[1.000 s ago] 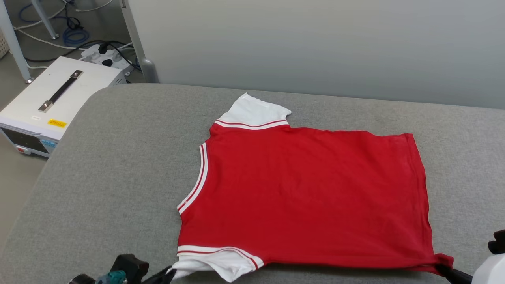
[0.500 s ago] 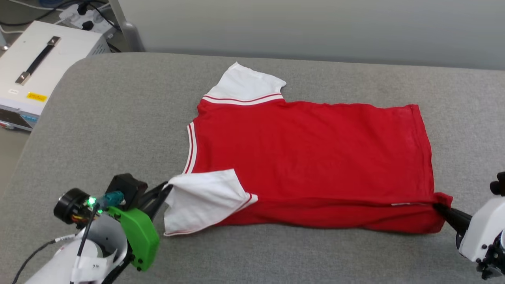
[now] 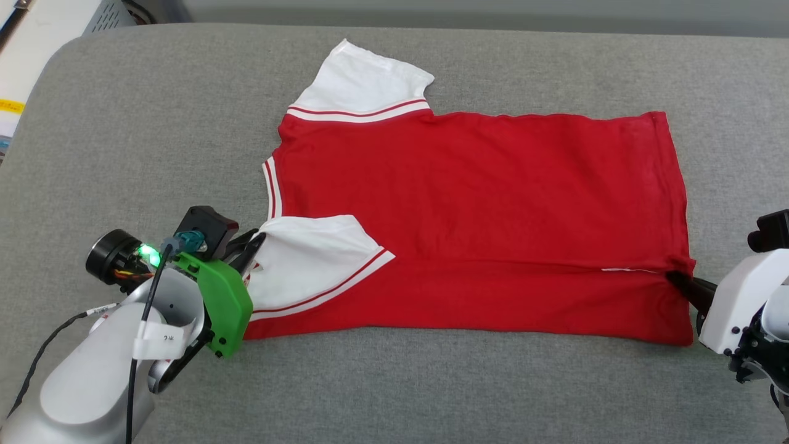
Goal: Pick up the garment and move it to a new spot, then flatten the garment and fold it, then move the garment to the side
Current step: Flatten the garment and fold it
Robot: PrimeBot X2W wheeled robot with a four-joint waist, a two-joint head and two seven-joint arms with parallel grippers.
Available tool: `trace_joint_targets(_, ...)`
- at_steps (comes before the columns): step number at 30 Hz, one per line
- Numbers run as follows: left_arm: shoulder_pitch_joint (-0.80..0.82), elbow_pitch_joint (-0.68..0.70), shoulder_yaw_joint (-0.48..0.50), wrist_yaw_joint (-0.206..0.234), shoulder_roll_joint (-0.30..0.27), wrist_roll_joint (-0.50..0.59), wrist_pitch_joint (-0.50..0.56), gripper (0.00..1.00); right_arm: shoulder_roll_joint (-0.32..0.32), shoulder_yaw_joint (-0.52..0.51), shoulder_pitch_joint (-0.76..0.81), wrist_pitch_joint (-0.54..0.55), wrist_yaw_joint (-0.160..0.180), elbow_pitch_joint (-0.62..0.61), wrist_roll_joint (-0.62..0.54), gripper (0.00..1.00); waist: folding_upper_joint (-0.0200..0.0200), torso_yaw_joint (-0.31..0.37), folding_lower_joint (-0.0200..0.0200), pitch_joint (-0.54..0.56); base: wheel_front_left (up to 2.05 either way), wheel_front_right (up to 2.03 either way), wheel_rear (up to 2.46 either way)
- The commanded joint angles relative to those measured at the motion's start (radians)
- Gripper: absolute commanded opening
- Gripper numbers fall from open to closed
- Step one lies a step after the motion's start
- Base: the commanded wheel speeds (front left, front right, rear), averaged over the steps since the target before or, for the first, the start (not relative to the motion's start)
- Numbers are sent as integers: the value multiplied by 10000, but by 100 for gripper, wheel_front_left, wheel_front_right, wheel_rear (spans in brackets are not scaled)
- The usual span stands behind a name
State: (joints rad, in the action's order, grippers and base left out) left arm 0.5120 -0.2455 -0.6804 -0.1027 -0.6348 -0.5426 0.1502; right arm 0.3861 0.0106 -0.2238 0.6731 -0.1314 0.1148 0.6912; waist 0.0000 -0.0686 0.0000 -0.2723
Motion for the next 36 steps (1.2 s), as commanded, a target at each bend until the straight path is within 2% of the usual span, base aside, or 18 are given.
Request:
trace_joint_targets(1, 243, -189, -51, -49, 110, 10, -23, 0, -17, 45, -235, -53, 7, 129, -87, 0, 0, 36, 0, -188, 0, 0, 0)
trace_joint_targets(2, 339, -385, -84, -69, 196, -5, -72, 0, -40, 85, -311, -68, 7, 246, -92, 0, 0, 40, 0, -215, 0, 0, 0)
trace_joint_targets(3, 401, -550, -113, -80, 266, -8, -113, 17, -60, 123, -370, -97, 7, 336, -101, 0, 0, 43, 0, -229, 0, 0, 0)
trace_joint_targets(4, 470, -767, -145, -85, 368, 9, -210, 80, -91, 171, -437, -148, 7, 455, -122, 0, 0, 47, 0, -240, 0, 0, 0)
trace_joint_targets(5, 515, -952, -133, -69, 475, -5, -317, 100, -117, 206, -484, -194, 7, 554, -140, 0, 0, 48, 0, -244, 0, 0, 0)
trace_joint_targets(6, 566, -1172, -106, -61, 617, -53, -457, 100, -144, 245, -545, -263, 7, 683, -176, 0, 0, 48, 0, -246, 0, 0, 0)
trace_joint_targets(7, 613, -1340, -80, -52, 713, -81, -569, 100, -145, 293, -604, -388, 7, 737, -227, 75, 0, 45, 0, -241, 0, 0, 0)
trace_joint_targets(8, 669, -1541, -63, -34, 805, -90, -680, 100, -169, 315, -658, -531, 7, 843, -227, 100, 0, 41, 0, -220, 0, 0, 0)
trace_joint_targets(13, 799, -2172, 96, 52, 1108, -221, -1214, 100, -31, 493, -687, -946, 7, 1171, -85, 100, 0, -30, 0, 38, 0, 0, 0)
trace_joint_targets(18, 465, -2416, 567, 336, 1412, -771, -1854, 100, 160, 634, -423, -1465, 7, 1175, -44, 100, 0, -84, 0, 587, 0, 0, 0)
trace_joint_targets(26, -954, -1432, 1414, 1297, 1570, -1752, -2394, 100, 294, 529, 552, -1897, 7, 521, -653, 100, 0, -60, 0, 1531, 0, 0, 0)
trace_joint_targets(36, -3264, 751, 1595, 2998, 1165, -2290, -1391, 100, -706, -372, 1672, -791, 7, -826, -1877, 100, 0, 124, 0, 1641, 0, 0, 0)
